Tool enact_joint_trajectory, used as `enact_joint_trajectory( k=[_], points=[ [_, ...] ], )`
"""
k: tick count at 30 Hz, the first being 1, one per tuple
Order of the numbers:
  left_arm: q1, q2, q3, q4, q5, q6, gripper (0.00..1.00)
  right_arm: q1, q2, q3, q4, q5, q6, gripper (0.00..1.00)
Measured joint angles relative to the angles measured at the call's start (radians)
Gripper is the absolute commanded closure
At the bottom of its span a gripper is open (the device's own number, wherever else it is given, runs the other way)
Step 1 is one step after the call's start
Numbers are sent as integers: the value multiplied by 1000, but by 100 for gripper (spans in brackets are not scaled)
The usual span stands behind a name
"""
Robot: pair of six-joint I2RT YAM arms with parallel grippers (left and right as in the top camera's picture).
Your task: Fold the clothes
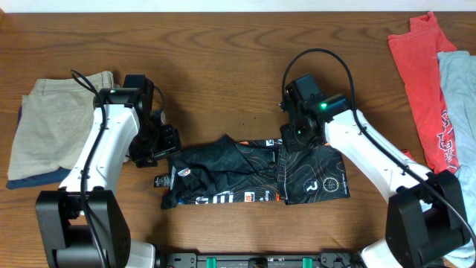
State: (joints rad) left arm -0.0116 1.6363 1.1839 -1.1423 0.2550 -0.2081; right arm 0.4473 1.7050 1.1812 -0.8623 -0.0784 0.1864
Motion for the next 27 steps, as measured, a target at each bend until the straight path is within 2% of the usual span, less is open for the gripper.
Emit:
enact_joint_trajectory(
  k=[10,17,27],
  points=[
    [0,0,0,0,0,0,33,0,85,-31,113,47,47,62],
    [0,0,0,-1,0,0,33,15,187,-25,137,-75,37,62],
    [0,0,-6,-16,0,0,32,26,185,-11,149,-135,31,54]
  ],
)
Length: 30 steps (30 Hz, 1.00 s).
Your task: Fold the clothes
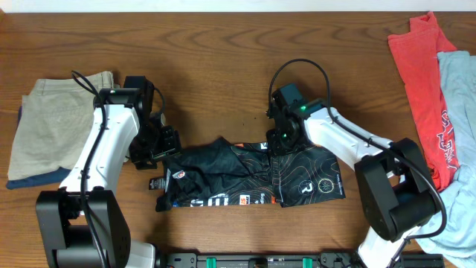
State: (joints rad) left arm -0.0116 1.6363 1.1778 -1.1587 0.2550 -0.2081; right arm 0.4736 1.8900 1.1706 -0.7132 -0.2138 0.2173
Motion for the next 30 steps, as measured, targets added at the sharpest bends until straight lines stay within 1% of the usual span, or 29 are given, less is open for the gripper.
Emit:
enact_joint_trajectory(
  k=[2,5,8,12,16,20,22,23,24,25,27,28,29,30],
  points=[
    [0,0,-23,20,0,0,32,-12,-19,8,-26,4,0,53],
    [0,0,-82,71,0,0,32,-48,-93,21,-74,11,0,53],
    [0,0,-153,140,0,0,32,-82,-198,39,-121,21,0,52],
    [0,1,-261,270,-2,3,32,-109,-302,52,-180,27,0,51],
    [0,2,-341,372,-15,3,32,-127,-338,53,-225,30,0,51],
    [0,-18,-381,416,-22,1,33,-142,-338,53,-257,35,0,51],
    [0,-33,-396,435,-23,-1,34,-142,-339,53,-262,36,0,51],
    [0,-42,-406,444,-23,-2,38,-142,-339,53,-263,35,0,52],
    [0,-47,-412,450,-23,-5,45,-142,-339,53,-264,35,0,52],
    [0,-51,-416,455,-25,-8,54,-142,-339,53,-264,35,0,52],
    [3,-53,-421,469,-24,-7,75,-142,-339,53,-266,36,0,51],
    [4,-52,-422,481,-10,-5,81,-142,-339,53,-267,39,0,52],
    [3,-51,-425,492,6,-2,90,-142,-339,53,-270,42,0,52],
    [3,-50,-427,500,22,-3,94,-142,-339,53,-273,50,0,52]
  ],
)
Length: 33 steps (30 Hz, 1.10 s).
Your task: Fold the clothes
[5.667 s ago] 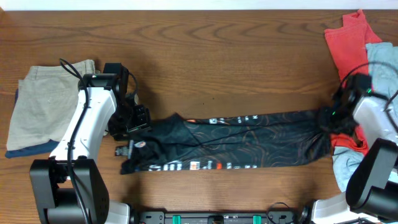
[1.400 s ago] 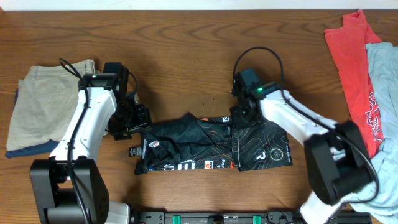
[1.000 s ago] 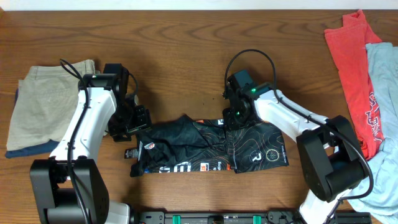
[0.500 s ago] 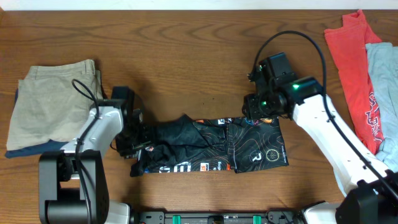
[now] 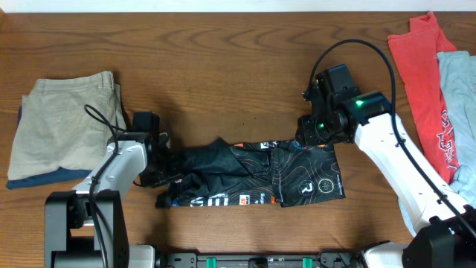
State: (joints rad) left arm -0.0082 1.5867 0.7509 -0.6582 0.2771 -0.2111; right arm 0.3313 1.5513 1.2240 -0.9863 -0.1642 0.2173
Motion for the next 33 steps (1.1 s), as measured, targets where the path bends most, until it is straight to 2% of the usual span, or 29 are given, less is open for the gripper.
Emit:
enact_joint_trajectory(
  k=[5,8,14,22,27,33],
  points=[
    [0,9,-4,29,74,6,94,0,0,0,-29,69,0,51],
    [8,20,15,-11,71,6,94,-17,0,0,-58,130,0,51],
    [61,33,164,-260,-44,1,94,-109,0,0,-88,233,0,50],
    [85,-4,444,-481,-127,-37,94,-217,0,0,-92,267,0,49],
    [-25,-40,495,-512,-80,-74,94,-271,0,0,-95,271,0,48],
    [-292,-49,495,-452,-39,-169,94,-299,0,0,-109,274,-1,48]
  ],
)
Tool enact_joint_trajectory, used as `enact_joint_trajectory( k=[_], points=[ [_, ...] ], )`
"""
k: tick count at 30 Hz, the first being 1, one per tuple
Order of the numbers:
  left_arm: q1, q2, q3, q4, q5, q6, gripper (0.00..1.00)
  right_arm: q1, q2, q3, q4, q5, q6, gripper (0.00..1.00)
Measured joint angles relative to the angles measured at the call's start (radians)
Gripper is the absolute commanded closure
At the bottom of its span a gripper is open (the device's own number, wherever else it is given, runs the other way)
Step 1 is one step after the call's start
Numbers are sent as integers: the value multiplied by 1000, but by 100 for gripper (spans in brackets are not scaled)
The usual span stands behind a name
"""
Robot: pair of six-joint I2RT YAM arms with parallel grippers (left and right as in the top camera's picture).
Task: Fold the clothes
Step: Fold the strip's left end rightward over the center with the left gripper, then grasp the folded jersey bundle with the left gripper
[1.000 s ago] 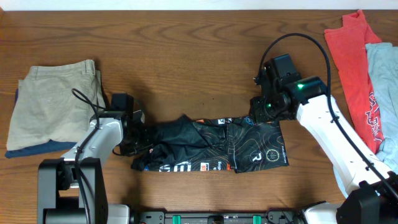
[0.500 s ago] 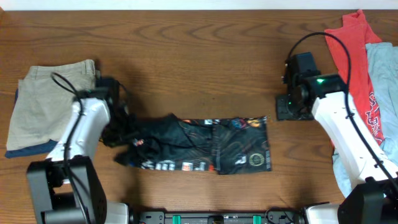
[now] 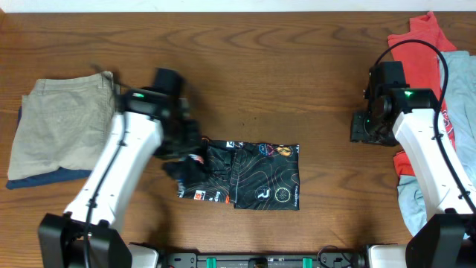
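Observation:
The black jersey [image 3: 249,175] with orange and white print lies in a short rectangle on the table [image 3: 245,67], front of centre. Its left end is bunched up. My left gripper [image 3: 190,151], blurred by motion, sits on that bunched end and appears shut on the cloth. My right gripper [image 3: 360,127] hangs over bare wood well to the right of the jersey, its fingers apart and nothing between them.
A folded khaki garment [image 3: 63,123] lies on a blue one [image 3: 41,179] at the left edge. A red shirt [image 3: 418,67] and a light blue shirt [image 3: 460,97] lie in a heap at the right edge, under the right arm.
The right gripper has left the jersey's top right part and now stands far to the right. The left gripper has moved up and right. The jersey is shorter and lies further left.
The jersey first lay stretched out wide, with the left gripper at its left end and the right gripper on its upper middle. The right gripper then stood at its top right corner and the left gripper low at the left end. Now the jersey is a compact rectangle.

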State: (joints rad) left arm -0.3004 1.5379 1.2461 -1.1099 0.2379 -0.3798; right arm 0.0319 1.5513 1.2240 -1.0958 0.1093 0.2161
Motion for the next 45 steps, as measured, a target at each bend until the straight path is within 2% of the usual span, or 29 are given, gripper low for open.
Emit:
enact_joint_trajectory(
  k=[8,15,24,36,37,38,39,40,41,43,45],
  points=[
    [-332,44,0,161,3,-131,94,-5,0,0,-5,0,0,48],
    [-474,166,0,228,31,-193,94,-5,0,0,-7,0,-1,44],
    [-501,175,0,277,70,-201,94,-5,0,0,-7,-7,-16,43],
    [-501,164,45,338,216,-188,94,-5,0,0,-7,-8,-17,43],
    [-504,164,45,344,219,-188,91,-5,0,0,-7,-8,-17,43],
    [-508,164,45,351,220,-186,83,-5,0,0,-7,-8,-18,43],
    [-513,164,45,354,220,-184,62,-5,0,0,-7,-8,-19,43],
    [-518,164,45,354,219,-182,48,-5,0,0,-7,-11,-19,43],
    [-523,164,45,356,220,-182,40,-5,0,0,-7,-14,-19,43],
    [-533,164,45,360,220,-181,35,-5,0,0,-7,-24,-19,43],
    [-538,164,45,360,222,-181,36,-5,0,0,-7,-28,-19,42]
  ],
)
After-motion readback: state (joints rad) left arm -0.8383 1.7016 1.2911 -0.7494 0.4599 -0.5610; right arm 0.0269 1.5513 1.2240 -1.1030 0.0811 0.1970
